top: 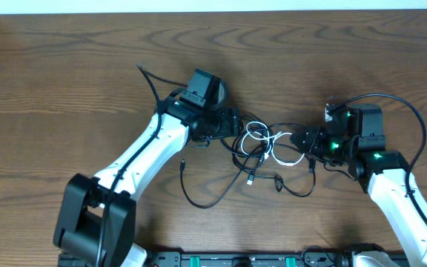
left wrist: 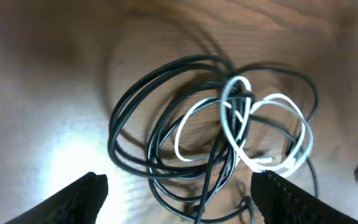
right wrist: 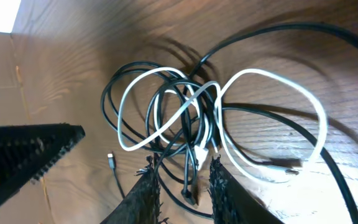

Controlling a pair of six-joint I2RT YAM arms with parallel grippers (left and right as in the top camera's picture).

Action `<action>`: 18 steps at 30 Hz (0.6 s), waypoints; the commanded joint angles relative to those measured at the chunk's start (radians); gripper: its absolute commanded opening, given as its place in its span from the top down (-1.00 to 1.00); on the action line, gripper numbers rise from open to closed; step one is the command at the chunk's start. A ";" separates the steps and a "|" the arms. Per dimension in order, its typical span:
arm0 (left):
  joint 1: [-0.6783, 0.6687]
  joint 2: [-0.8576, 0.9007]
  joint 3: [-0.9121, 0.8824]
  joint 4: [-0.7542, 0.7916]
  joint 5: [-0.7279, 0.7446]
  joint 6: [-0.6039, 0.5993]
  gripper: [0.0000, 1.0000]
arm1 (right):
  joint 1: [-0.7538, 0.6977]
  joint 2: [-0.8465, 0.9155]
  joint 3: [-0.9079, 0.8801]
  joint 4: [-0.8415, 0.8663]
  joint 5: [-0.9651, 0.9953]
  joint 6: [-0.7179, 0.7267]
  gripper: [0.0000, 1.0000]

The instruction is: Untangle cables

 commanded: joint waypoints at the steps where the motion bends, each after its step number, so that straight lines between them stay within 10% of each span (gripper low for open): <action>1: 0.003 0.061 -0.014 -0.013 -0.016 -0.261 -0.58 | 0.007 0.005 0.016 -0.009 0.030 -0.008 0.48; 13: -0.085 0.223 -0.023 -0.018 0.020 -0.694 -0.53 | 0.007 0.005 0.016 -0.035 0.039 -0.043 0.44; 18: -0.100 0.268 -0.026 -0.019 0.006 -0.811 -0.05 | 0.007 0.005 0.015 -0.051 0.040 -0.043 0.45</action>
